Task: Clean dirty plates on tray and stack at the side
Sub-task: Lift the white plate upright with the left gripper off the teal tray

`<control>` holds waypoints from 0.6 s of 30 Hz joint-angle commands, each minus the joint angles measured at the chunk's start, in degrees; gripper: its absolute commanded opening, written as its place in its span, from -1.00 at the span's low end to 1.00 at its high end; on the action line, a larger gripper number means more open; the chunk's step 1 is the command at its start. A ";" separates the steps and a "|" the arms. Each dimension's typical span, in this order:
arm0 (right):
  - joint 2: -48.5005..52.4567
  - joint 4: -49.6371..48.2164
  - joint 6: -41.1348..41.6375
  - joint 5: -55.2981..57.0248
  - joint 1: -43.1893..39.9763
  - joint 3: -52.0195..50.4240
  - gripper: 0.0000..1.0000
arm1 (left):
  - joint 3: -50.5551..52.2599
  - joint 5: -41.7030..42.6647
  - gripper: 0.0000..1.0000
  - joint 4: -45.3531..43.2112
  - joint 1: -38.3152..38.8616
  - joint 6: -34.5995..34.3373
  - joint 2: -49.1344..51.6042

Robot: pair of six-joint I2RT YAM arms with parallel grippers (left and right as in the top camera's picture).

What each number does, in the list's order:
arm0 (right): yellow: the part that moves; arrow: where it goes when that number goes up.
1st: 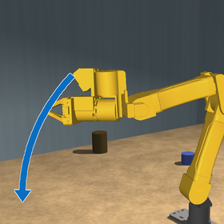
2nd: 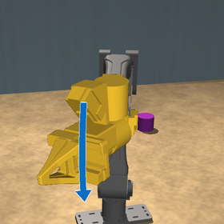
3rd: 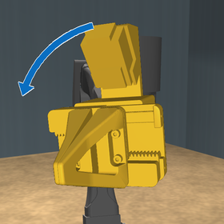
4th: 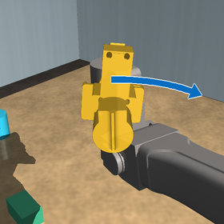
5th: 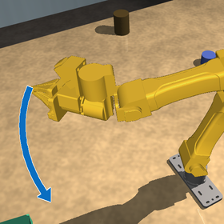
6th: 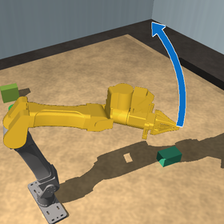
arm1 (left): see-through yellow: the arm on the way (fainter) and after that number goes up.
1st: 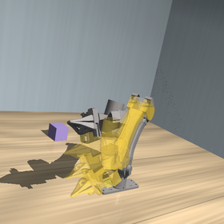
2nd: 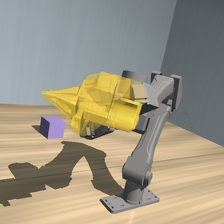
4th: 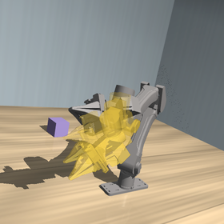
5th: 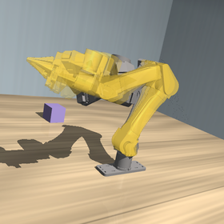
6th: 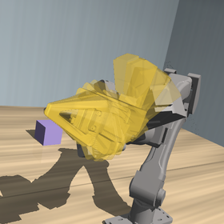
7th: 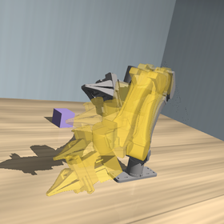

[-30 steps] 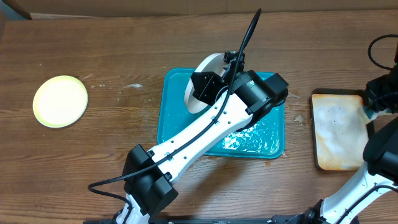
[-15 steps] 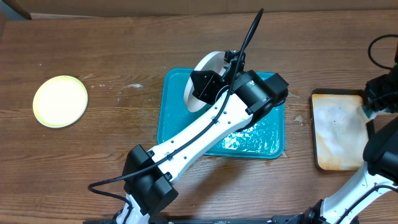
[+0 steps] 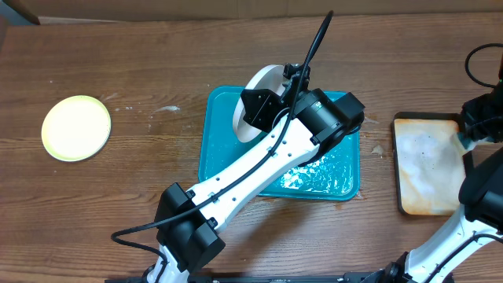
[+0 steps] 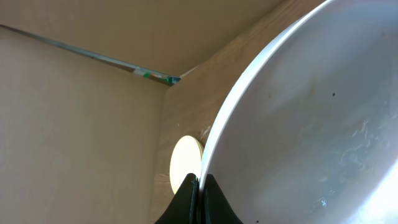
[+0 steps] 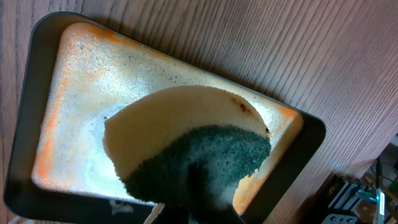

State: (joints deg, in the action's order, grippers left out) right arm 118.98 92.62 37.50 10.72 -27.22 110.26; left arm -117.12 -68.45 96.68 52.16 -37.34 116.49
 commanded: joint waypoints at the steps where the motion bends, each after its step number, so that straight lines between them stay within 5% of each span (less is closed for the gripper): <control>1: -2.60 -0.11 0.42 0.09 0.26 1.09 -0.92 | -1.49 -2.27 -0.92 0.13 0.55 -0.33 0.42; 18: -2.60 -0.31 0.04 -1.05 0.26 1.09 -0.92 | -1.16 -2.08 -0.92 -0.85 1.18 -2.19 0.22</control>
State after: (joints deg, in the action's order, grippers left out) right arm 118.98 92.53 37.47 10.24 -27.22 110.26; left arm -117.12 -68.86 96.64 52.86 -37.36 116.49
